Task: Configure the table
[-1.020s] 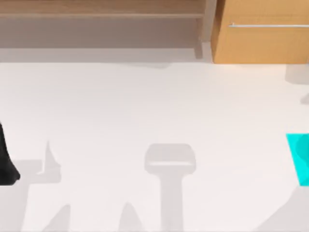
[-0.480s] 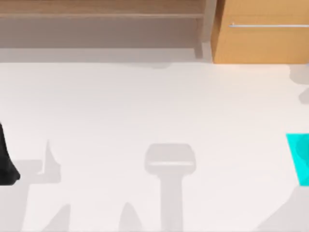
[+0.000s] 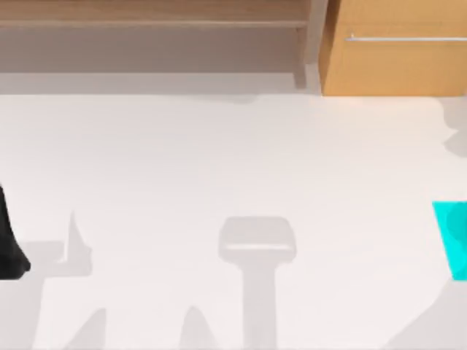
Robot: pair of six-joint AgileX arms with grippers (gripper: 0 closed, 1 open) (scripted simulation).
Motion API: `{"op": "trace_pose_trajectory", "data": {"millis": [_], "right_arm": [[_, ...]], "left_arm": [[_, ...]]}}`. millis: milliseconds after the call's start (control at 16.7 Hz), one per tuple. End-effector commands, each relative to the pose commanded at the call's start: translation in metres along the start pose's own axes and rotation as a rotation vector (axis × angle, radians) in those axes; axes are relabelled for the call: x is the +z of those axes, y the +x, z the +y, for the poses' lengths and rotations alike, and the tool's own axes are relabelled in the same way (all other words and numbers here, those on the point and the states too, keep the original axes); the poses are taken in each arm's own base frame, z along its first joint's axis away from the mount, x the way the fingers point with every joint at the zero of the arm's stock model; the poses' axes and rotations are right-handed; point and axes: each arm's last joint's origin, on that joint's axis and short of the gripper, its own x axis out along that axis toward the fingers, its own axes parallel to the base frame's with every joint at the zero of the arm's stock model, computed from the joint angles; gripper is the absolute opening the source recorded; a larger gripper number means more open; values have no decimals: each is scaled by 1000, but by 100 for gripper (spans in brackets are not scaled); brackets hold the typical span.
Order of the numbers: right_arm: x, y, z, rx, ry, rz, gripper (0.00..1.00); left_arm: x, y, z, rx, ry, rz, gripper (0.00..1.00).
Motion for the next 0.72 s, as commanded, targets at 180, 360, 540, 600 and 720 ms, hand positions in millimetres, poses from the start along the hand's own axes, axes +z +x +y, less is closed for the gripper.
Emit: {"op": "trace_pose_trajectory", "data": {"millis": [180, 360, 540, 600, 720], "right_arm": [[0, -4, 1, 5, -4, 2, 100], [-1, -20, 1, 16, -17, 7, 100], [0, -40, -5, 15, -13, 3, 100], [1, -45, -8, 10, -8, 1, 100], [3, -49, -13, 0, 1, -2, 100]], "left_arm": [[0, 0, 0, 0, 0, 0, 100], [0, 0, 0, 0, 0, 0, 100], [0, 0, 0, 0, 0, 0, 100], [0, 0, 0, 0, 0, 0, 100], [0, 0, 0, 0, 0, 0, 100]]}}
